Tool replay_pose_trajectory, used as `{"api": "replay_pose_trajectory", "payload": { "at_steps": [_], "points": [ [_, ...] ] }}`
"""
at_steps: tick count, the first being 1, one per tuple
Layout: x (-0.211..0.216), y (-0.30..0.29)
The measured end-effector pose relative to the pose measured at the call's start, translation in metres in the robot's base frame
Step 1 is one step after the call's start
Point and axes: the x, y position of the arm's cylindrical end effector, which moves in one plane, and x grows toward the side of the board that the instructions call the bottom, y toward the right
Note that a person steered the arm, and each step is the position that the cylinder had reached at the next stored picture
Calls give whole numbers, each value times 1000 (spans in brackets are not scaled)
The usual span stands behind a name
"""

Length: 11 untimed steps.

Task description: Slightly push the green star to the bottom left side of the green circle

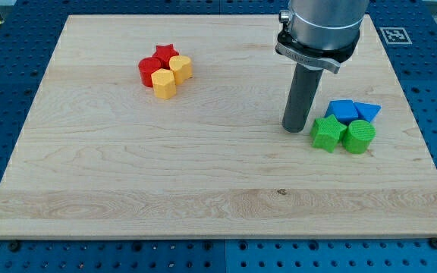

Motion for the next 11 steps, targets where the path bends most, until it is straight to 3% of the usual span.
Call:
{"api": "replay_pose_trajectory", "payload": {
  "at_steps": [3,6,11],
  "points": [
    [-17,17],
    [27,28],
    [38,31]
  ]
}}
